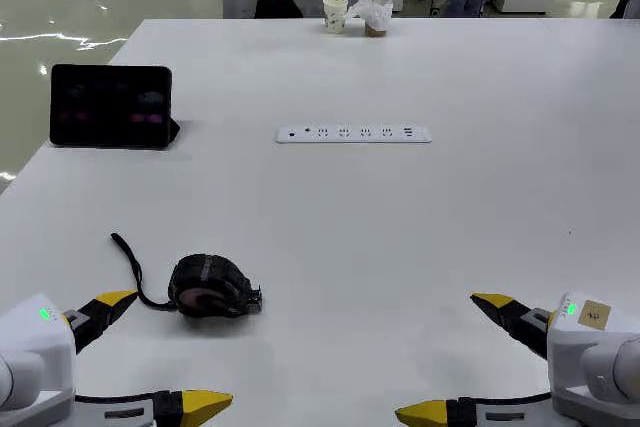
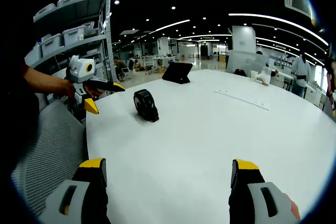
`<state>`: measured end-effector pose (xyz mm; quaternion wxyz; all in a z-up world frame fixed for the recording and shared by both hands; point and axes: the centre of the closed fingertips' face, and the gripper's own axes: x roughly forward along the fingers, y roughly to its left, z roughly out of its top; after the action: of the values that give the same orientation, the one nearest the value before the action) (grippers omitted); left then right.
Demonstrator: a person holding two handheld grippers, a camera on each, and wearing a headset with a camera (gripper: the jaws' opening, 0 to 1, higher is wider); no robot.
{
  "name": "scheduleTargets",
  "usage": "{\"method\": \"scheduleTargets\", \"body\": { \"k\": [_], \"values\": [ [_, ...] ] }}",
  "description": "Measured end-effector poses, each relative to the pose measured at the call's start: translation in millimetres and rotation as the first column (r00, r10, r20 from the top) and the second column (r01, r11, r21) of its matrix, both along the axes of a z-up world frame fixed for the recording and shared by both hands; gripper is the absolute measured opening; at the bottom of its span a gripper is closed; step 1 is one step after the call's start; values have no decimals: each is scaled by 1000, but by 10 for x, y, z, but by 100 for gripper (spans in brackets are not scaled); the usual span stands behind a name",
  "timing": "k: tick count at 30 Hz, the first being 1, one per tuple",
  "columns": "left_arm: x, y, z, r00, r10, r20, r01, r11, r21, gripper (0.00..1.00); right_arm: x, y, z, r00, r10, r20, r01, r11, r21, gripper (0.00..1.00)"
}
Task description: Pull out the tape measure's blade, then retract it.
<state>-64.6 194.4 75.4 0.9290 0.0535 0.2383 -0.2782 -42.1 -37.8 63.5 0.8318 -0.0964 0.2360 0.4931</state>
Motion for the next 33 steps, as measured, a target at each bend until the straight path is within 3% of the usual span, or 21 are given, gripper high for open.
{"method": "scheduleTargets", "body": {
  "k": [33],
  "values": [
    [209,29,-9,998,-68,-19,68,997,32,99,157,116,-62,995,99,-11,-100,994,-45,99]
  ]
}}
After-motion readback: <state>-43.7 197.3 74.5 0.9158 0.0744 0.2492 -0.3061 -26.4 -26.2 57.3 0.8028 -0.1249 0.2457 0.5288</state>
